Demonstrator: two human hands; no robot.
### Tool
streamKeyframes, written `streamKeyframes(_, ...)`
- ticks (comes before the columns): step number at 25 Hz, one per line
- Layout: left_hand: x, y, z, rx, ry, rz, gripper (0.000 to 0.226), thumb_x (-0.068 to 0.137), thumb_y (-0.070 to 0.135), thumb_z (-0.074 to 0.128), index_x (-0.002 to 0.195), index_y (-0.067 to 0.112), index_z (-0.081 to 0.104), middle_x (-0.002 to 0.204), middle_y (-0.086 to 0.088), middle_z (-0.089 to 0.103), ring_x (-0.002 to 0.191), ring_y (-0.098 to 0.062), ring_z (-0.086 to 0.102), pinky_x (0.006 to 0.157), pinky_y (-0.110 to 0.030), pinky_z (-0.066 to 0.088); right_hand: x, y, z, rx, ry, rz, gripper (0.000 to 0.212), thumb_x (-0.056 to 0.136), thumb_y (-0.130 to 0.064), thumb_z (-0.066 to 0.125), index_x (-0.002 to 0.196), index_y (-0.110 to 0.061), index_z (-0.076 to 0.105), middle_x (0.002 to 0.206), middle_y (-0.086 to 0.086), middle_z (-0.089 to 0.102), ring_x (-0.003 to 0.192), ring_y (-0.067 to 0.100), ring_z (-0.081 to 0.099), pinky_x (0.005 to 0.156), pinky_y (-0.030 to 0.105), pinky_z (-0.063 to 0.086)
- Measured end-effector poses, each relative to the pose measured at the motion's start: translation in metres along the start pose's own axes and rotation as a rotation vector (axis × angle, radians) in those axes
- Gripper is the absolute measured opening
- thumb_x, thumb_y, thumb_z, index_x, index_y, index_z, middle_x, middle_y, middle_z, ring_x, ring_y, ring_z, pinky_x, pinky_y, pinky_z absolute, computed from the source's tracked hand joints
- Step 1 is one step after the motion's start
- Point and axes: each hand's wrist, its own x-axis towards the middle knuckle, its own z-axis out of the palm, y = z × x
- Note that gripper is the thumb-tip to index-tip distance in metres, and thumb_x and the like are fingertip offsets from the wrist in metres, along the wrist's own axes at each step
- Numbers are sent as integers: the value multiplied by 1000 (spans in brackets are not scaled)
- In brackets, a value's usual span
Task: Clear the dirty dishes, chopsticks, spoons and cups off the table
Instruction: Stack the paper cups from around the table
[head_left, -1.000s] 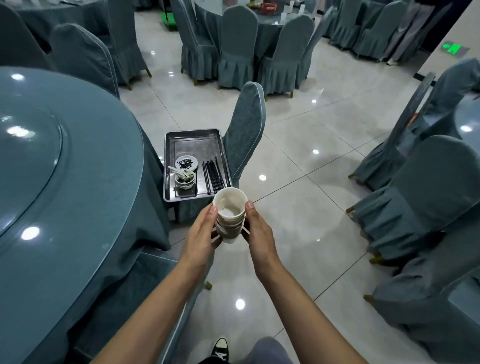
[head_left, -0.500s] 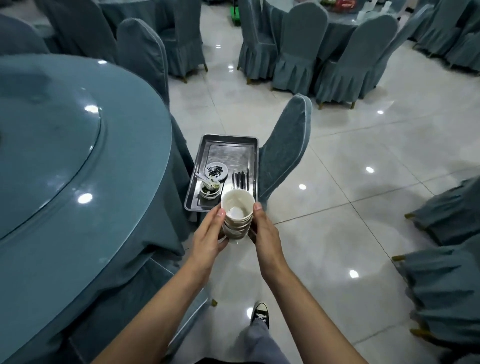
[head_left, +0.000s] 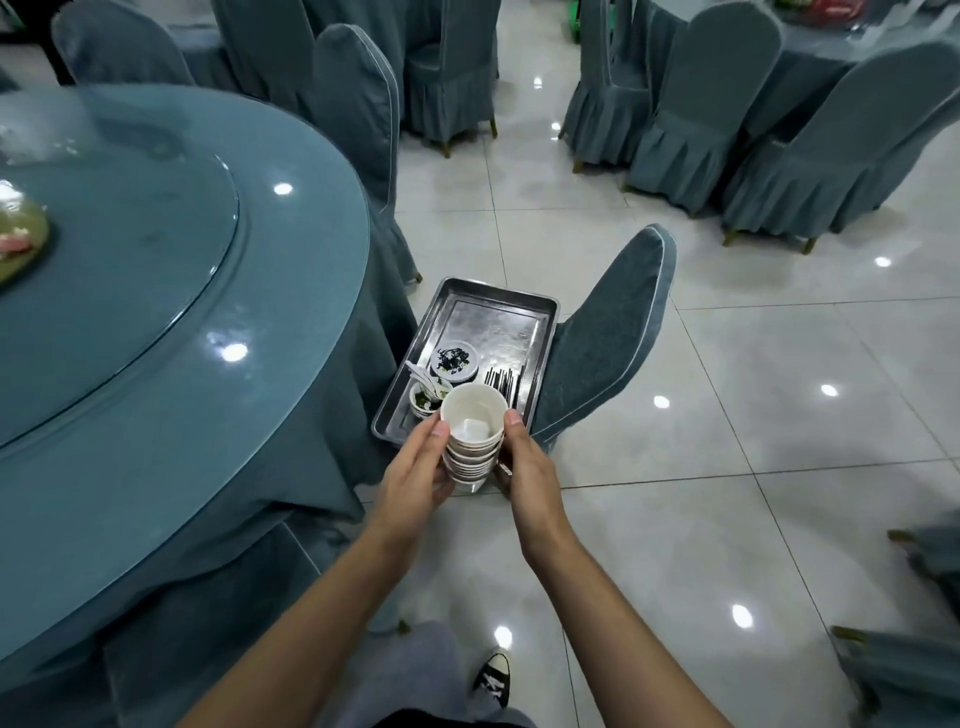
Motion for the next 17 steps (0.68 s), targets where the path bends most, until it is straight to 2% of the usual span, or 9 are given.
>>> streamKeyframes(3, 24, 5, 14, -10, -16, 26, 35, 106, 33, 47, 136, 20, 59, 126, -6, 71, 115, -21, 69, 91, -30, 57, 29, -8, -8, 1, -26, 16, 32, 100, -48, 53, 110, -27, 74, 115, -7, 75, 116, 12, 67, 111, 46, 46)
streamKeyframes(5, 43, 10, 20, -36, -11, 45, 37, 102, 34, 52, 134, 18, 61, 126, -7, 71, 113, -19, 69, 87, -27, 56, 49, -12, -11, -14, -60, -1, 34, 101, -47, 52, 116, -25, 73, 117, -6, 75, 117, 11, 66, 111, 45, 46)
streamKeyframes(8, 75, 13, 27, -60, -15, 19, 44, 97, 39, 57, 136, 18, 61, 126, -7, 71, 114, -20, 69, 83, -26, 55, 82, -19, -14, -34, -67, 5, 59, 85, -64, 57, 123, -22, 71, 120, -3, 74, 118, 14, 66, 111, 47, 45)
streamKeyframes(10, 101, 17, 31, -66, -11, 4, 41, 98, 36, 58, 135, 20, 61, 125, -6, 72, 113, -19, 69, 82, -25, 55, 108, -25, -14, -69, -54, -13, 65, 79, -70, 55, 123, -25, 71, 120, -4, 74, 118, 14, 66, 111, 47, 45)
streamKeyframes(14, 162, 33, 35, -46, -4, -33, 54, 82, 51, 65, 132, 32, 62, 125, 0, 72, 119, -17, 66, 99, -34, 52, 164, -35, -12, -118, -13, -45, 61, 82, -71, 52, 123, -29, 68, 122, -6, 72, 120, 11, 64, 111, 46, 45)
streamKeyframes(17, 216, 45, 31, -40, -18, -78, 54, 83, 50, 65, 133, 31, 61, 127, -1, 71, 120, -18, 65, 95, -33, 53, 210, -45, -4, -149, -19, -17, 50, 89, -69, 49, 121, -36, 68, 123, -10, 70, 122, 7, 61, 114, 45, 42)
